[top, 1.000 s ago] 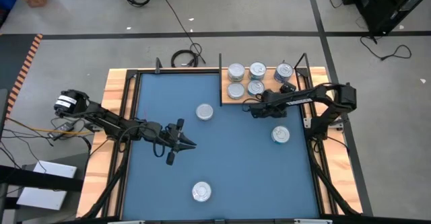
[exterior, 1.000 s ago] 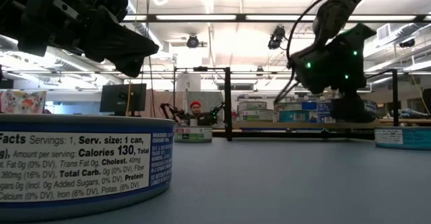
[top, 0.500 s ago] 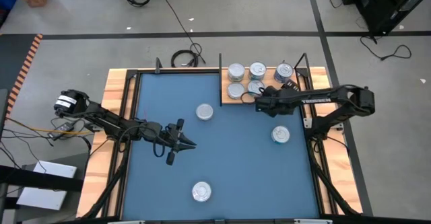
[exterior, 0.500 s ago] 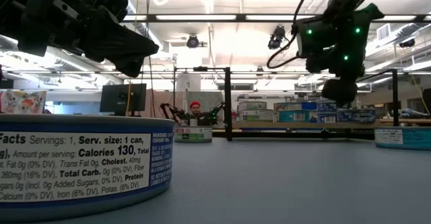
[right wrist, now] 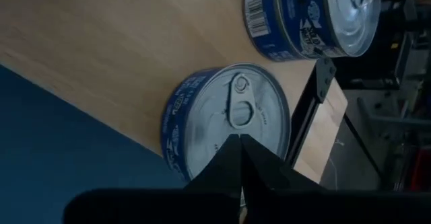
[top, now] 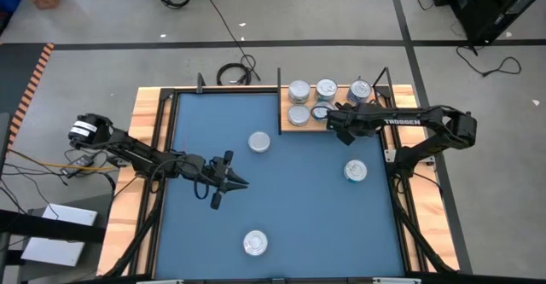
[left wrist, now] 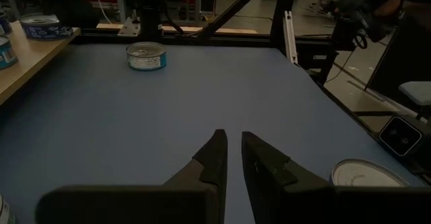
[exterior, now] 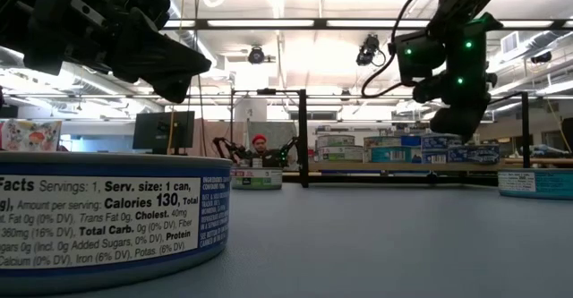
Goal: Stack canned seafood by type on shelf
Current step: Put the blue tuna can on the shelf
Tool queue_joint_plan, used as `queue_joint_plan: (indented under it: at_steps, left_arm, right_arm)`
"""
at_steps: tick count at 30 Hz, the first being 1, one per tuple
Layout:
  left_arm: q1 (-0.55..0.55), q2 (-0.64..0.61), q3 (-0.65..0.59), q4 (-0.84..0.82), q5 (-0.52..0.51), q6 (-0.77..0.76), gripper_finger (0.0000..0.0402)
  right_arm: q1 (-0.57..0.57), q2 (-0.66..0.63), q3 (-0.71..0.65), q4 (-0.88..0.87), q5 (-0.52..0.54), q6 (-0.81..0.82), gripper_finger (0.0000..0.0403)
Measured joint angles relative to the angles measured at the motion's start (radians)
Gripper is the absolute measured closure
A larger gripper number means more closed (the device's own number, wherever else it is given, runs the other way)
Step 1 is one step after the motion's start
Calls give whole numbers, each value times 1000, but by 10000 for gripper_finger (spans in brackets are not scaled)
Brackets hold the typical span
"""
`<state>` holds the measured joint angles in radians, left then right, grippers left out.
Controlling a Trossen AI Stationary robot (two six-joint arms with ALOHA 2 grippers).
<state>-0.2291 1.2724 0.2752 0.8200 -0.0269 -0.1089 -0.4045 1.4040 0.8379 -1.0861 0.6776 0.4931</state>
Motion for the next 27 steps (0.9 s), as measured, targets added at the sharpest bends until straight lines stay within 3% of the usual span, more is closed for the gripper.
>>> queue_joint_plan:
  at_steps: [7, 13, 27]
  left_arm:
    - [0, 0, 0, -1, 0, 0, 351]
    - [0, 0, 0, -1, 0, 0, 351]
    - [0, 0, 0, -1, 0, 0, 351]
  right_arm:
    - [-52, 0, -31, 37, -68, -26, 384]
    - [-67, -1, -69, 90, -28, -47, 395]
    - [-75, -2, -71, 142, -41, -77, 396]
